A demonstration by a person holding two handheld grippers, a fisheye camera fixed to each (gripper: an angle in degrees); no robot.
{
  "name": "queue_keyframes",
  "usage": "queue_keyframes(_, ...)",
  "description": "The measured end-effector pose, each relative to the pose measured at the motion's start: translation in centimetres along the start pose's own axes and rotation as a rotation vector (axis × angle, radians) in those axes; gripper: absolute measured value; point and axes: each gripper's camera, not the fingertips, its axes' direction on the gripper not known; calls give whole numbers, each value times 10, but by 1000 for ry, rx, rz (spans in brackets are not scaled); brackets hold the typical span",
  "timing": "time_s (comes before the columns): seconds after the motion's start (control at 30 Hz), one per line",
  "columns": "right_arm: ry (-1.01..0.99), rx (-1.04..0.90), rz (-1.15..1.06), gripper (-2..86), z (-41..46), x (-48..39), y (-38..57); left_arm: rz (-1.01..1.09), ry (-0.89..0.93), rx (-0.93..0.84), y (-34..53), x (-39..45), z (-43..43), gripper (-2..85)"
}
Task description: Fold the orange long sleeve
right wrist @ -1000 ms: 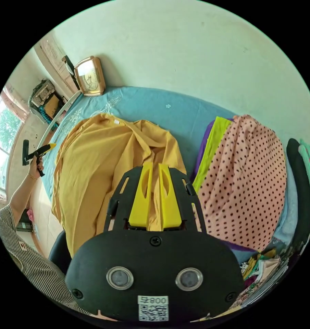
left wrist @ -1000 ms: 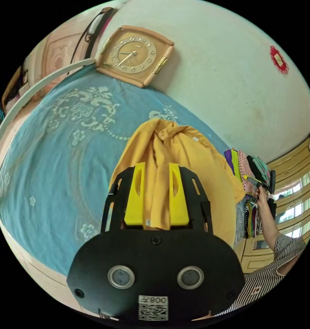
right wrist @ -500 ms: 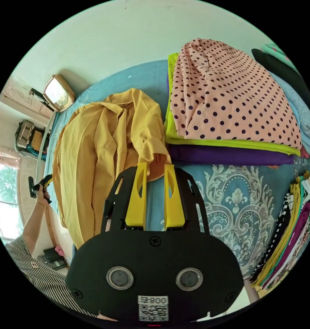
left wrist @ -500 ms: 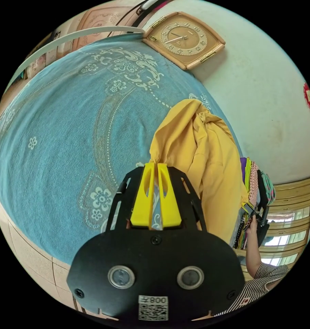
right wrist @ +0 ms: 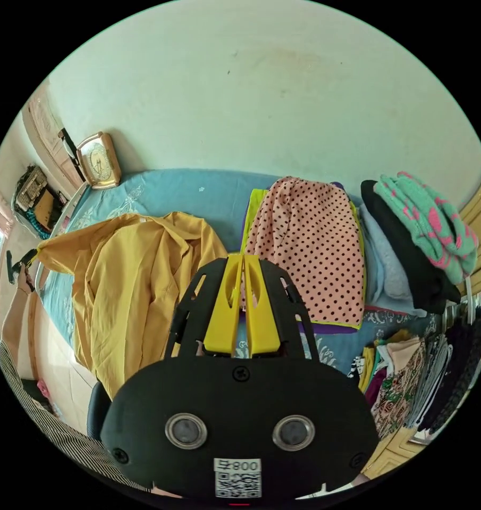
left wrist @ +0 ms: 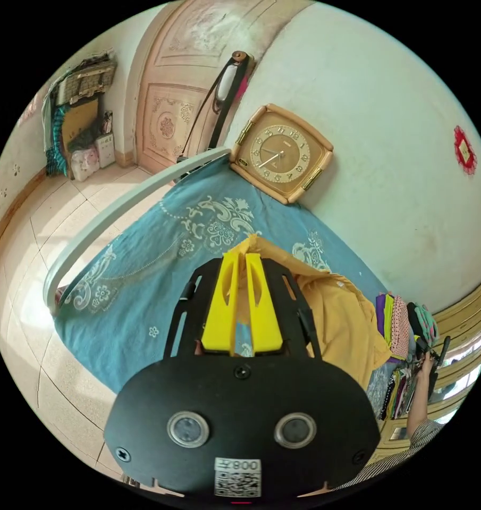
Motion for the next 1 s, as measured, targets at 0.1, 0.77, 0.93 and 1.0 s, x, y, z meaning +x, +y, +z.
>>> queue_keyframes(0.1, -25, -7, 1, 20, -5, -9, 1, -1, -34, -5, 25, 11, 8, 56)
queue_keyframes(0.77, -125, -176, 56, 7, 44, -131, 110, 133, 394, -363, 268, 121, 58, 53)
queue_keyframes(0.93, 91, -88, 4, 1, -34, -125, 55, 172, 388, -375, 289, 142, 38, 55)
queue_keyframes(1.0, 149, -94, 26, 1, -48, -119, 46, 177, 389, -386, 300, 148, 30, 60)
